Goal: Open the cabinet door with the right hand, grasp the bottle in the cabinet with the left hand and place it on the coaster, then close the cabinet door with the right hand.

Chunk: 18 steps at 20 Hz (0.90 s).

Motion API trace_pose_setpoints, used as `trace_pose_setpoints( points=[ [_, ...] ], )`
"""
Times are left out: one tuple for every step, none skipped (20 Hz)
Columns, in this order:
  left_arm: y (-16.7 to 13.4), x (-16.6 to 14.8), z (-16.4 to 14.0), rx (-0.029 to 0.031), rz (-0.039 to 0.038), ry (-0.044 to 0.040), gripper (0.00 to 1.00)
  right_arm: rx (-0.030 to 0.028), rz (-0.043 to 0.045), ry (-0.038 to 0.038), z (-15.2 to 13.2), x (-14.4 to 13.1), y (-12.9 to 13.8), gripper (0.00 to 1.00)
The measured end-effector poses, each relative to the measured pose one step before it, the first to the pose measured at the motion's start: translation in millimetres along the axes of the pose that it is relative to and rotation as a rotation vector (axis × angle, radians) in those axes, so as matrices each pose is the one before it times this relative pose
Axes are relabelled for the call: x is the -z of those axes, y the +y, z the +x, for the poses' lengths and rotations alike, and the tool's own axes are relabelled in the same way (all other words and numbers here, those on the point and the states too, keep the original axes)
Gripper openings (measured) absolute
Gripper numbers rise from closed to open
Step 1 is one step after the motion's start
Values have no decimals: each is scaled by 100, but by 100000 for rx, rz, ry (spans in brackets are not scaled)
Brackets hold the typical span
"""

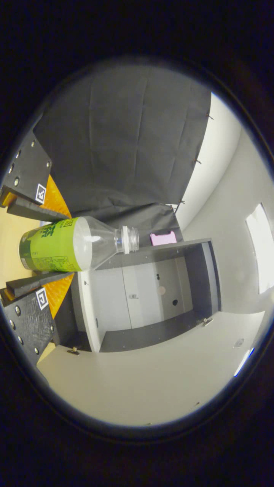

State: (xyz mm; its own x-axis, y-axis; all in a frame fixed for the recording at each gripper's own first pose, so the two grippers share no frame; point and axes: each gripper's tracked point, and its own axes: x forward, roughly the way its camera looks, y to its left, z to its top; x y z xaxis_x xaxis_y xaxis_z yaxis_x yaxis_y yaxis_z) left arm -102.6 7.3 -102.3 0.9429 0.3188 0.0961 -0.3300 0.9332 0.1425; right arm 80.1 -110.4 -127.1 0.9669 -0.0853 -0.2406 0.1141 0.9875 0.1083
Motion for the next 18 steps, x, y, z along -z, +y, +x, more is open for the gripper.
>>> trace_pose_setpoints(
  points=[
    [404, 1700, -1156, -718, 646, 692, 64, 230, -1569, -400, 325, 245, -58, 90],
    [417, 1502, -1028, -586, 1276, 1176, 68, 140, -943, -947, 261, 220, 73, 90],
    [173, 1762, -709, -455, 1197, 1035, 68, 61, -738, -807, 383, 303, 208, 90],
    [35, 1713, -624, 488, 558, 1047, 64, 541, -1310, -303, 453, 545, 249, 90],
    [230, 1380, -614, -86, -15, 182, 64, 694, -1693, 117, 358, 688, 237, 90],
    [314, 1136, -442, -119, -402, -130, 64, 230, -1695, -228, 306, 612, 418, 90],
    [178, 1542, -223, 110, -291, 58, 64, 716, -2119, -327, 272, 552, 279, 90],
    [272, 1690, -420, -8, -266, 350, 64, 889, -1818, -58, 350, 719, 229, 90],
    [-87, 1842, -538, 271, -836, 890, 64, 254, -1697, 786, 323, 812, 443, 90],
    [-216, 1740, -216, 409, -896, 1451, 64, 478, -1944, 1293, 401, 1006, 399, 90],
    [-100, 1770, -95, 108, -1167, 957, 64, 358, -1161, 1019, 223, 765, 307, 90],
    [-318, 1305, -32, 747, -1221, -91, 64, -455, -539, 591, 10, 601, 534, 91],
    [-310, 1126, -74, 62, -150, 109, 65, 349, -1101, 626, -14, 531, 177, 90],
    [-494, 1230, -42, 1110, 138, 21, 64, 460, -1643, 286, -265, 669, -13, 91],
    [-627, 1307, -107, 723, 686, -446, 65, -9, -1706, -31, -126, 454, 214, 92],
    [-493, 1059, -34, 526, 318, -246, 65, 312, -1951, 133, 162, 479, 6, 91],
    [-459, 1114, -81, 77, -28, -163, 69, 834, -2042, 866, 143, 485, -167, 91],
    [-466, 1144, 24, 541, -979, 412, 69, 391, -1502, 1040, 200, 543, -44, 92]
  ],
)
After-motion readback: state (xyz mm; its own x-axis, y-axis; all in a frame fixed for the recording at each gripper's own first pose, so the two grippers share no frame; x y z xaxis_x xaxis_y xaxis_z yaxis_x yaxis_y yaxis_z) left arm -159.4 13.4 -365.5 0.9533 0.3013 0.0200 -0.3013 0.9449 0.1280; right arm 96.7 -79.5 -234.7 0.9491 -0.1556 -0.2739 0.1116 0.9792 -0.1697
